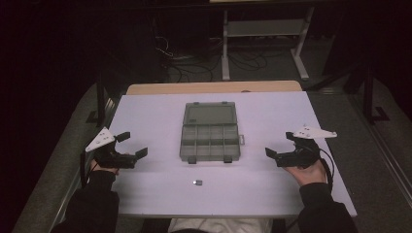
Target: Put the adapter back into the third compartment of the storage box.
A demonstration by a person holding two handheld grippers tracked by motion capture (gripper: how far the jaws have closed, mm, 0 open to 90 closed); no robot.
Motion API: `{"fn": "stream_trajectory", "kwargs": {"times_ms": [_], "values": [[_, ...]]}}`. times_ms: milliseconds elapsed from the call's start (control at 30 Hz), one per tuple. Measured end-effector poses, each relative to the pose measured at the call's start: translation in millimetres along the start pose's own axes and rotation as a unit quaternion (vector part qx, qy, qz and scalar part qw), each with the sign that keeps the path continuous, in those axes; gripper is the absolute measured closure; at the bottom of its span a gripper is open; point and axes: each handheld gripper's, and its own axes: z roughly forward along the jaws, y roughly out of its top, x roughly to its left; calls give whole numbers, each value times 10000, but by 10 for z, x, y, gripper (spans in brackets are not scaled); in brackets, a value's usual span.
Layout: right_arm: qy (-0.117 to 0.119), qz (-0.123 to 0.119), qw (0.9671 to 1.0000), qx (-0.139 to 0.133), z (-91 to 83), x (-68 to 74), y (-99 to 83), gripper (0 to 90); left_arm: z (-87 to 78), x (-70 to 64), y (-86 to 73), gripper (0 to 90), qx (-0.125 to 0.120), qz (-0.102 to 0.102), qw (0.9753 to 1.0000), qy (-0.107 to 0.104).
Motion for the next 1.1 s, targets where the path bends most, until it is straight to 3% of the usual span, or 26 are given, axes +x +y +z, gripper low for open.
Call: {"fn": "stream_trajectory", "kwargs": {"times_ms": [1100], "values": [[124, -71, 9999, 77, -19, 34, 18, 0, -5, -16, 1, 0, -24, 53, 10000, -8]]}}
